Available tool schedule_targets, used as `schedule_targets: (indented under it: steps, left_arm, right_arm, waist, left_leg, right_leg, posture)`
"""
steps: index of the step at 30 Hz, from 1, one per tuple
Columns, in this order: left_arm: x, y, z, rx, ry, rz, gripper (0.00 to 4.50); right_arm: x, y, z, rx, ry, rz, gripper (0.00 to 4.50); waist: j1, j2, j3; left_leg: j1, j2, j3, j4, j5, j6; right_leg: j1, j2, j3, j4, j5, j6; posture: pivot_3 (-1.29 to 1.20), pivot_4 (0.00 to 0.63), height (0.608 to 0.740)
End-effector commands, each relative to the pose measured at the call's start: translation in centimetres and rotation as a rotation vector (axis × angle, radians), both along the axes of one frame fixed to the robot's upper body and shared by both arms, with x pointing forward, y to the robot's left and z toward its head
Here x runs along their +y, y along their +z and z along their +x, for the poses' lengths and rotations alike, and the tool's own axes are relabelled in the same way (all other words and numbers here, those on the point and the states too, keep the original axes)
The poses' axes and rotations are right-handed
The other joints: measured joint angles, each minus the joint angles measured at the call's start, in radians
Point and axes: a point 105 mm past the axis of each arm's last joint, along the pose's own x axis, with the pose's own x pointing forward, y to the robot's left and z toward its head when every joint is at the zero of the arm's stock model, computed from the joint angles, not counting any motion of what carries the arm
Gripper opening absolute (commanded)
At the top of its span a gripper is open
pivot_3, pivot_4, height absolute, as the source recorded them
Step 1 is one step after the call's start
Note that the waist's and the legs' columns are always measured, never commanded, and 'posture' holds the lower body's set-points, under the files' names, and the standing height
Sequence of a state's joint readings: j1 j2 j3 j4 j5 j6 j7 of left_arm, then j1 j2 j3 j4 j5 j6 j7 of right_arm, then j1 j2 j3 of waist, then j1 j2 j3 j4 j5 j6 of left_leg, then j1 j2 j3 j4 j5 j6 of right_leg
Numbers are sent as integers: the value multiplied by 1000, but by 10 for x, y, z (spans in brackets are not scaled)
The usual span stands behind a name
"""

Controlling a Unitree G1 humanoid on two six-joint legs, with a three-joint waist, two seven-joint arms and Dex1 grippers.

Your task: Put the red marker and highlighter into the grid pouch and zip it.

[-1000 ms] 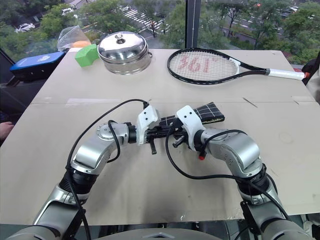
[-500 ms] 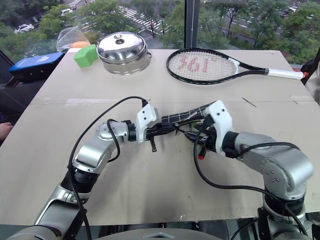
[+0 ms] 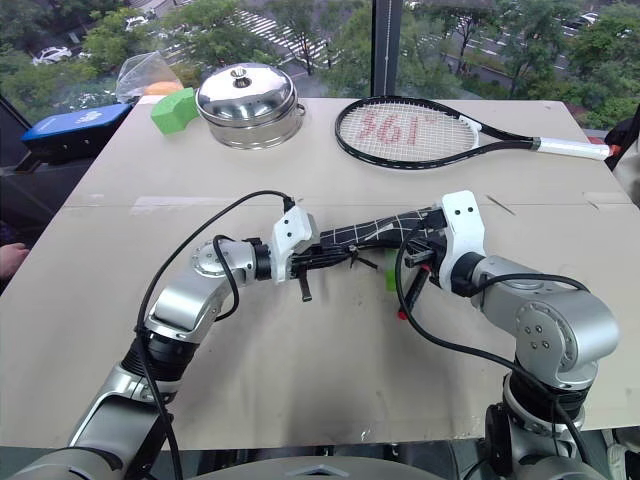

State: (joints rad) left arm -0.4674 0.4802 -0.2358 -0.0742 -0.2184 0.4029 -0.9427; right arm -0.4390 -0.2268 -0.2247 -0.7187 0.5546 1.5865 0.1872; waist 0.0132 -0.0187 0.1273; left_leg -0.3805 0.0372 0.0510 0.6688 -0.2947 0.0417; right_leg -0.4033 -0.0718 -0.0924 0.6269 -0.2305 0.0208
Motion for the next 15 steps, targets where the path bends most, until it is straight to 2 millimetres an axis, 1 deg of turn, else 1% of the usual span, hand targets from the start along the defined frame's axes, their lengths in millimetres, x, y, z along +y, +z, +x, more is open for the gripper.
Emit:
schedule_targets:
  steps: [1, 3, 4, 9, 15]
  left_arm:
    - [-2, 17, 0, -33, -2, -36, 0]
    - [0, 17, 2, -17, 17, -48, 0]
    - [0, 17, 3, -11, 22, -53, 0]
    - [-1, 18, 3, -1, 25, -62, 0]
    - [-1, 18, 1, 1, 17, -60, 0]
  right_arm:
    - [11, 19, -3, -76, 55, 63, 75]
    - [12, 28, -8, -100, 79, 102, 75]
    - [13, 29, -10, -104, 89, 102, 75]
    - [14, 25, -14, -98, 103, 90, 75]
    - [12, 21, -11, -80, 72, 84, 75]
  waist:
    - [-1, 0, 0]
    - [0, 0, 0]
    - [1, 0, 0]
    - [0, 0, 0]
    - [0, 0, 0]
  left_leg:
    - [0, 0, 0, 0, 0, 0]
    - [0, 0, 0, 0, 0, 0]
    - [0, 0, 0, 0, 0, 0]
    - [0, 0, 0, 0, 0, 0]
    - [0, 0, 0, 0, 0, 0]
  right_leg:
    - [0, 0, 0, 0, 0, 0]
    - [0, 0, 0, 0, 0, 0]
    - [0, 0, 0, 0, 0, 0]
    - [0, 0, 0, 0, 0, 0]
    - [0, 0, 0, 0, 0, 0]
  posture:
    - [0, 150, 740]
    - [0, 150, 740]
    - [0, 150, 740]
    - [0, 150, 740]
    - [0, 150, 740]
